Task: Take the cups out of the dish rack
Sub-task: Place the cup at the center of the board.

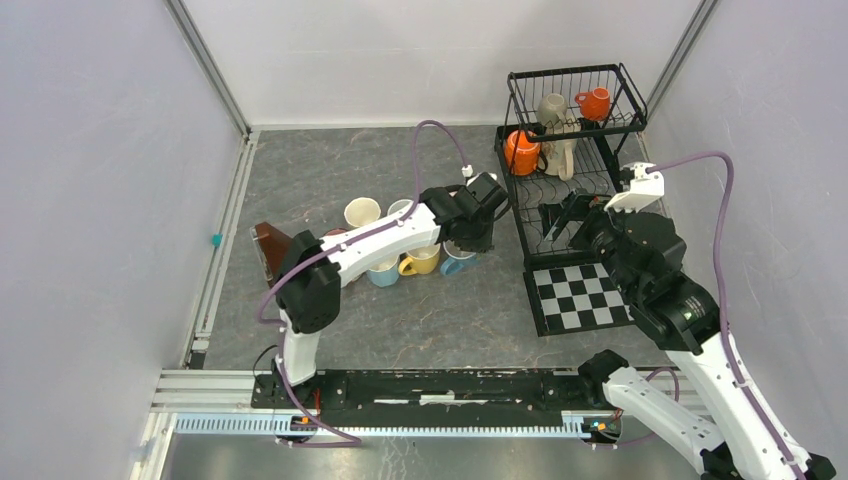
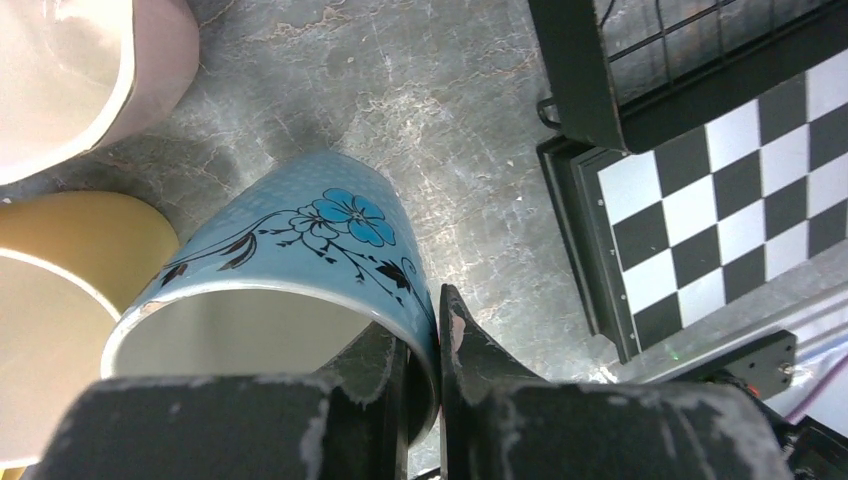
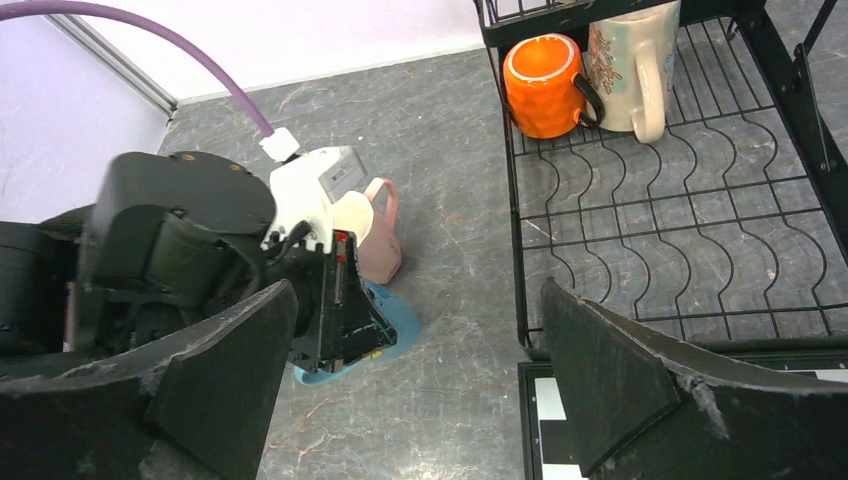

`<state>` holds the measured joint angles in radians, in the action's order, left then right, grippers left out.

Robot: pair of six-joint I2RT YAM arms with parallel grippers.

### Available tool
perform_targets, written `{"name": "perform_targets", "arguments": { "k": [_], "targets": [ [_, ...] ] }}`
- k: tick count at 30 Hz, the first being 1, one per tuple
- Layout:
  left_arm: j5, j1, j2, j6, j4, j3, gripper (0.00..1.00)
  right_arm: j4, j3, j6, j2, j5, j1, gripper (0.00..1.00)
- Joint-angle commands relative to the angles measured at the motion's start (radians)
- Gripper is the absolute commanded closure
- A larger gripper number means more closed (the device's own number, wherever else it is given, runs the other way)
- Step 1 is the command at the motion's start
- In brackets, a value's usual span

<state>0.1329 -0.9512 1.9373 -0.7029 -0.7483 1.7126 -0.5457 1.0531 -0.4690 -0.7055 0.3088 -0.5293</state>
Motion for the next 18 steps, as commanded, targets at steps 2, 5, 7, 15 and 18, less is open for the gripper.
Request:
{"name": "perform_targets", "arguments": {
  "k": [2,5,7,15,18],
  "targets": [
    [0.04,-0.004,0.054,0.078,-0.017,0.11,0.98,0.003,0.05,0.011,0.003,0.019,0.001,0.02],
    [0.051,-0.004,0.086,0.093,-0.036,0.127,0.98,0.003,0.049,0.011,0.002,0.015,0.001,0.02],
    [0.055,-0.004,0.104,0.101,-0.048,0.139,0.98,0.003,0.048,0.012,0.001,0.012,0.0,0.02],
    [0.079,-0.004,0.153,0.146,-0.08,0.161,0.98,0.007,0.037,0.012,0.0,0.008,0.0,0.02],
    [0.083,-0.004,0.161,0.157,-0.084,0.161,0.98,0.014,0.029,0.01,0.0,0.004,0.0,0.02]
  ]
}}
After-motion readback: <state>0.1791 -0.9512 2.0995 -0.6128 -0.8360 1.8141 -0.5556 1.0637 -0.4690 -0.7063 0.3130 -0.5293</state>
